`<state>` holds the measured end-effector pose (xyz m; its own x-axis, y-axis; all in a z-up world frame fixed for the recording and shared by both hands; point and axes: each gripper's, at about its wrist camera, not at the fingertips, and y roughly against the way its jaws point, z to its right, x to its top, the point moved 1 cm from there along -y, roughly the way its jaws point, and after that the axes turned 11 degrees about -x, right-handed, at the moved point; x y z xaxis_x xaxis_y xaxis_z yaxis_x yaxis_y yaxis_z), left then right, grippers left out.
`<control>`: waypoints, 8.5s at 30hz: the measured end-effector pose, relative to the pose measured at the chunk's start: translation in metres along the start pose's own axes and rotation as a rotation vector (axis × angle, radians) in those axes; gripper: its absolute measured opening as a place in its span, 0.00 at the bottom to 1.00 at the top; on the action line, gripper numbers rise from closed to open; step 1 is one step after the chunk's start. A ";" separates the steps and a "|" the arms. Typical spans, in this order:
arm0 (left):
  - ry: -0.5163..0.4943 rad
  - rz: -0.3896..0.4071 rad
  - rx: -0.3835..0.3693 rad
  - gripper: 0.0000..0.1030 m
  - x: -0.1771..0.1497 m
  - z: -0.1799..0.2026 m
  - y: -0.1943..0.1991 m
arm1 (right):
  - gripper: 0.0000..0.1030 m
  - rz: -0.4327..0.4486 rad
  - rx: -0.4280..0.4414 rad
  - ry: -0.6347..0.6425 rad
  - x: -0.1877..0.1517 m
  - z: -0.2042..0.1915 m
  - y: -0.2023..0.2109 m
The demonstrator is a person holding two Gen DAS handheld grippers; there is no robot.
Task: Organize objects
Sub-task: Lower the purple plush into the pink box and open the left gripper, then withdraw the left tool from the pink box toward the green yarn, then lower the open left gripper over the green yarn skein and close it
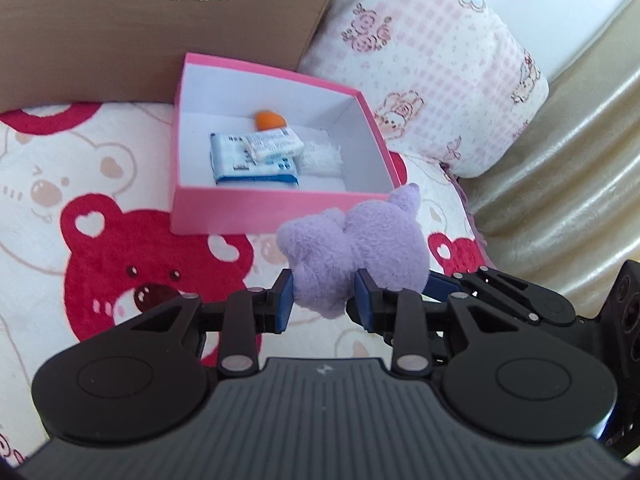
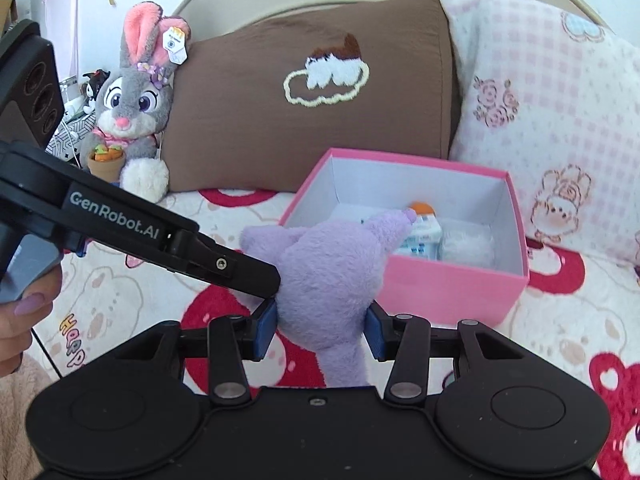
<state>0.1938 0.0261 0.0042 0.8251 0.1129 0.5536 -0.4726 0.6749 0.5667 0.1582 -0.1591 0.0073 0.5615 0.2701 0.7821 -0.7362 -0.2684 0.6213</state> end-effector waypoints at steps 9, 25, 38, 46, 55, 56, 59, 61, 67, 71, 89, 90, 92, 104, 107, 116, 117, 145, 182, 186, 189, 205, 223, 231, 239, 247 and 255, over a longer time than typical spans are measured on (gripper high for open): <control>-0.025 0.044 0.032 0.30 0.059 -0.007 -0.018 | 0.47 -0.008 -0.020 -0.008 0.053 0.016 -0.037; 0.016 0.124 0.094 0.30 0.097 -0.070 -0.089 | 0.43 -0.068 -0.037 0.101 0.081 0.020 -0.137; 0.034 0.078 0.232 0.30 0.108 -0.088 -0.116 | 0.42 -0.148 0.124 0.173 0.092 0.035 -0.196; 0.070 0.065 0.247 0.25 0.106 -0.093 -0.128 | 0.40 -0.207 0.155 0.098 0.085 0.040 -0.221; 0.082 0.104 0.265 0.24 0.106 -0.095 -0.130 | 0.35 -0.224 0.148 0.114 0.088 0.027 -0.233; 0.086 0.118 0.267 0.24 0.107 -0.095 -0.126 | 0.34 -0.224 0.154 0.092 0.090 0.029 -0.234; 0.100 0.161 0.249 0.24 0.111 -0.094 -0.111 | 0.32 -0.213 0.197 0.030 0.098 0.031 -0.236; 0.104 0.191 0.235 0.24 0.113 -0.094 -0.098 | 0.32 -0.200 0.236 0.001 0.103 0.031 -0.238; 0.127 0.185 0.231 0.24 0.117 -0.099 -0.091 | 0.32 -0.213 0.277 0.039 0.107 0.021 -0.257; 0.157 0.163 0.232 0.23 0.118 -0.108 -0.093 | 0.33 -0.229 0.275 0.071 0.102 0.015 -0.268; 0.119 0.166 0.241 0.23 0.113 -0.101 -0.097 | 0.39 -0.248 -0.018 0.201 0.091 0.029 -0.260; 0.117 0.168 0.243 0.23 0.113 -0.100 -0.095 | 0.41 -0.253 -0.012 0.190 0.090 0.029 -0.256; 0.109 0.172 0.247 0.23 0.112 -0.096 -0.089 | 0.42 -0.274 0.000 0.157 0.087 0.030 -0.249; 0.077 0.146 0.244 0.25 0.099 -0.070 -0.063 | 0.45 -0.229 0.008 0.138 0.083 0.022 -0.185; 0.068 0.138 0.234 0.26 0.098 -0.058 -0.054 | 0.46 -0.229 0.012 0.138 0.087 0.023 -0.170; 0.037 0.073 0.205 0.27 0.091 -0.019 -0.037 | 0.50 -0.225 -0.006 0.125 0.096 0.029 -0.118; 0.035 0.062 0.209 0.27 0.088 -0.016 -0.035 | 0.52 -0.222 -0.006 0.122 0.096 0.029 -0.113; -0.052 -0.027 0.251 0.83 0.023 0.066 0.022 | 0.90 -0.099 -0.075 0.297 0.060 0.029 0.040; -0.055 -0.062 0.094 0.92 -0.021 0.092 -0.060 | 0.92 -0.045 -0.058 0.046 -0.042 0.095 0.022; -0.011 -0.078 0.067 0.92 -0.022 0.079 -0.081 | 0.92 -0.058 -0.073 0.002 -0.061 0.101 0.006; 0.020 -0.083 0.050 0.92 -0.023 0.070 -0.098 | 0.92 -0.090 -0.083 -0.059 -0.071 0.113 -0.005; 0.129 -0.130 -0.061 0.90 -0.038 0.044 -0.165 | 0.92 -0.217 -0.120 -0.151 -0.087 0.138 -0.033; 0.181 -0.107 -0.161 0.85 -0.061 0.012 -0.215 | 0.92 -0.362 -0.175 -0.194 -0.105 0.146 -0.070; 0.197 -0.092 -0.226 0.85 -0.073 0.006 -0.232 | 0.92 -0.382 -0.180 -0.166 -0.108 0.141 -0.076; 0.256 -0.101 -0.245 0.85 -0.084 0.001 -0.249 | 0.91 -0.380 -0.192 -0.170 -0.109 0.143 -0.083; 0.270 -0.085 -0.280 0.73 -0.084 -0.001 -0.252 | 0.89 -0.397 -0.187 -0.173 -0.111 0.145 -0.091; 0.247 -0.106 -0.324 0.57 -0.082 0.005 -0.255 | 0.70 -0.391 -0.203 -0.199 -0.113 0.149 -0.093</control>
<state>0.2454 -0.1591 -0.1827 0.9320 0.1753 0.3172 -0.2918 0.8820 0.3700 0.2194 -0.3024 -0.1317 0.8576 0.1273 0.4983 -0.5034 0.0092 0.8640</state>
